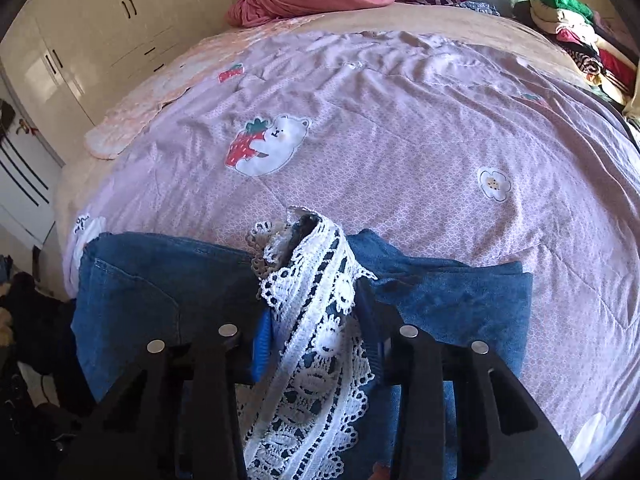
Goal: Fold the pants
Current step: 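Smooth the folded lace cuffs flat and open both grippers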
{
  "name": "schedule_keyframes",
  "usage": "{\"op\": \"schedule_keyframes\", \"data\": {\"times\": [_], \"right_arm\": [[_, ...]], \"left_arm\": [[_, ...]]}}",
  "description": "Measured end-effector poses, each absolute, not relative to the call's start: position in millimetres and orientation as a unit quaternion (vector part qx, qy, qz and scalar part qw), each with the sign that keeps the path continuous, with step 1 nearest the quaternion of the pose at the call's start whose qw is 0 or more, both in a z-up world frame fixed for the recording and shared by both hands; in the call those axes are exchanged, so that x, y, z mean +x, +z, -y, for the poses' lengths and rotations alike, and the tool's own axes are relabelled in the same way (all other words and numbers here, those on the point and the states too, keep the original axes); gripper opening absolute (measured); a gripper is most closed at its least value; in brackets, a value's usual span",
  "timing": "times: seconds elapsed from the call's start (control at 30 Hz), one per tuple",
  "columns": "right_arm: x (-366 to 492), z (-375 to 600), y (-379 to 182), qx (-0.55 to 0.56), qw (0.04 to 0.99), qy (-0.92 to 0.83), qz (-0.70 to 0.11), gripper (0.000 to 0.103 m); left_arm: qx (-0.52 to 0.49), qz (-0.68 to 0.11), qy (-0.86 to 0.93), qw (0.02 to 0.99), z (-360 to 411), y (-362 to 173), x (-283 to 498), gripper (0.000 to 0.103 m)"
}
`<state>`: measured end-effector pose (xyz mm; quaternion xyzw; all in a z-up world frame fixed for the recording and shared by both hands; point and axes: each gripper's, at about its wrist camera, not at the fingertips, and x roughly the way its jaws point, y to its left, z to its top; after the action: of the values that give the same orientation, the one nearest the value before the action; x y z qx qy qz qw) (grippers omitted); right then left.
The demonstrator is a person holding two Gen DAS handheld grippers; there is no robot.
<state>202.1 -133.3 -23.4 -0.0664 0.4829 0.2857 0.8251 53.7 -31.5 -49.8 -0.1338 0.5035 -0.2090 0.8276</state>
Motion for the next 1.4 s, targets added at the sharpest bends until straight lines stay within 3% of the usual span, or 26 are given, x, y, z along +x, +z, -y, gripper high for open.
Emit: {"op": "schedule_keyframes", "data": {"times": [0.23,0.5,0.77,0.93,1.03,1.2,1.33,1.4], "right_arm": [[192,142,-9,-0.053,0.833,0.306,-0.457,0.062],[137,193,14,-0.075,0.859,0.305,-0.404,0.062],[87,222,-24,-0.160,0.856,0.247,-0.424,0.062],[83,239,-52,-0.133,0.856,0.237,-0.439,0.063],[81,241,-51,-0.122,0.860,0.232,-0.437,0.062],[69,249,-35,-0.101,0.866,0.236,-0.429,0.067],[58,254,-16,-0.070,0.875,0.243,-0.413,0.075],[52,254,-7,-0.068,0.880,0.243,-0.402,0.076]], "left_arm": [[-0.132,-0.513,-0.202,0.823,32,-60,53,0.005],[-0.128,-0.511,-0.201,0.826,39,-60,61,0.005],[-0.110,-0.507,-0.194,0.833,47,-62,58,0.006],[-0.095,-0.504,-0.189,0.837,49,-57,57,0.008],[-0.092,-0.502,-0.184,0.840,48,-55,55,0.013],[-0.082,-0.488,-0.171,0.852,42,-42,50,0.032],[-0.077,-0.470,-0.164,0.864,37,-31,46,0.034],[-0.074,-0.464,-0.158,0.868,34,-26,44,0.040]]}}
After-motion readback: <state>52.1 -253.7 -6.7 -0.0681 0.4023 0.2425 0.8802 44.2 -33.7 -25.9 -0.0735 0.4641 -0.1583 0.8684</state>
